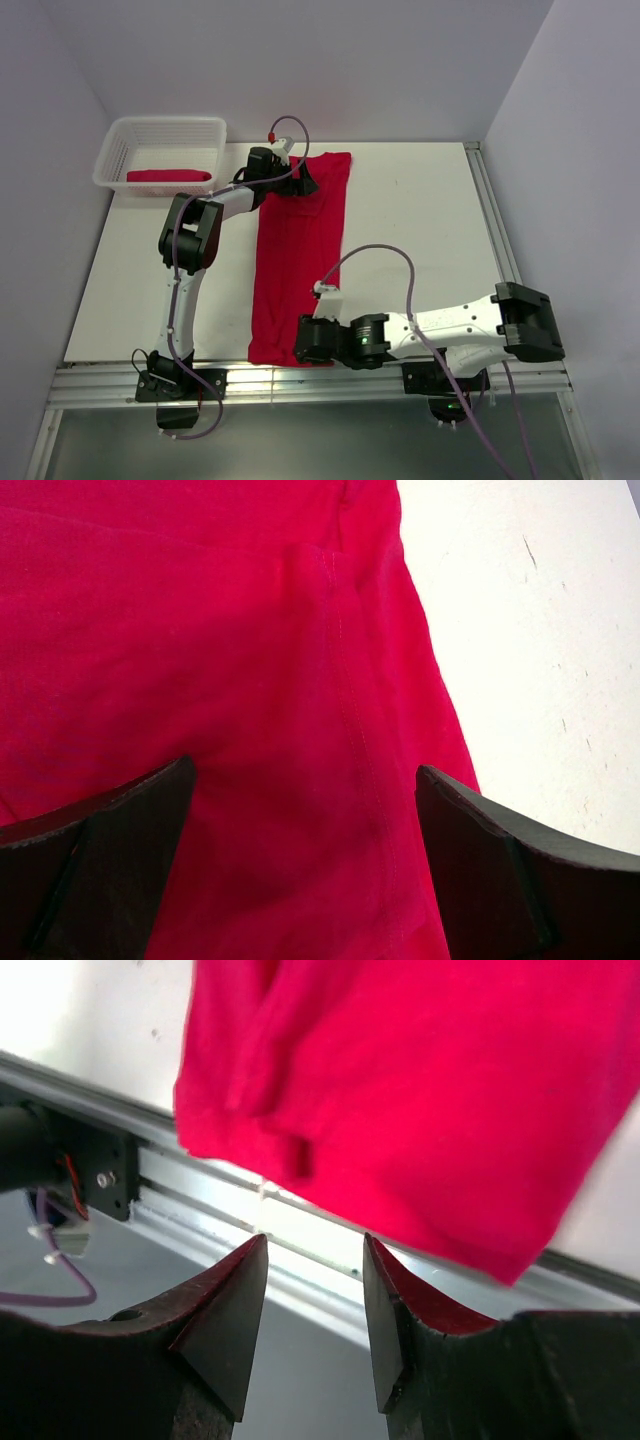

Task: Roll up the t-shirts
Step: Fold the tshirt

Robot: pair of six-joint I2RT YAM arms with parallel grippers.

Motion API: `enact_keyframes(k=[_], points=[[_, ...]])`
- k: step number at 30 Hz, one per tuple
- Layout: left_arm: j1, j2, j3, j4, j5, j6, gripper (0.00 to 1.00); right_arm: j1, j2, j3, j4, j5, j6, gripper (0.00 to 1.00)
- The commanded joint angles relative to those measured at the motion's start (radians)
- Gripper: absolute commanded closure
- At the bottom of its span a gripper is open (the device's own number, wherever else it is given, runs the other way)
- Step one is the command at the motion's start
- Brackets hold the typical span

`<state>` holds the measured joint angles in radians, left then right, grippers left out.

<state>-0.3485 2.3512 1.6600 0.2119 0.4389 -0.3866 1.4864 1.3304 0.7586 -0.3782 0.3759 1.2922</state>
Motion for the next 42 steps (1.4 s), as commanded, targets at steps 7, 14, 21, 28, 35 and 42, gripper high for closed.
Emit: enact_keyframes(k=[7,14,21,28,35,42], points=[[0.003,-0.032,-0.023,-0.075,-0.012,0.006,0.00,0.020,0.173,0.275,-0.355,0.126,-0.252,0.52],[0.003,-0.020,-0.014,-0.080,-0.012,0.008,0.00,-0.037,0.182,0.208,-0.338,0.064,-0.306,0.52],[0.003,-0.021,-0.013,-0.078,-0.009,0.005,0.00,-0.038,0.220,0.200,-0.318,0.040,-0.347,0.50],[0.003,-0.018,-0.011,-0.082,-0.011,0.008,0.01,-0.066,0.274,0.199,-0.262,0.009,-0.366,0.52],[0.003,-0.015,-0.008,-0.086,-0.009,0.008,0.00,-0.066,0.268,0.176,-0.203,-0.029,-0.378,0.52],[0.003,-0.012,-0.005,-0.089,-0.011,0.009,0.01,-0.068,0.297,0.157,-0.173,-0.072,-0.389,0.56]])
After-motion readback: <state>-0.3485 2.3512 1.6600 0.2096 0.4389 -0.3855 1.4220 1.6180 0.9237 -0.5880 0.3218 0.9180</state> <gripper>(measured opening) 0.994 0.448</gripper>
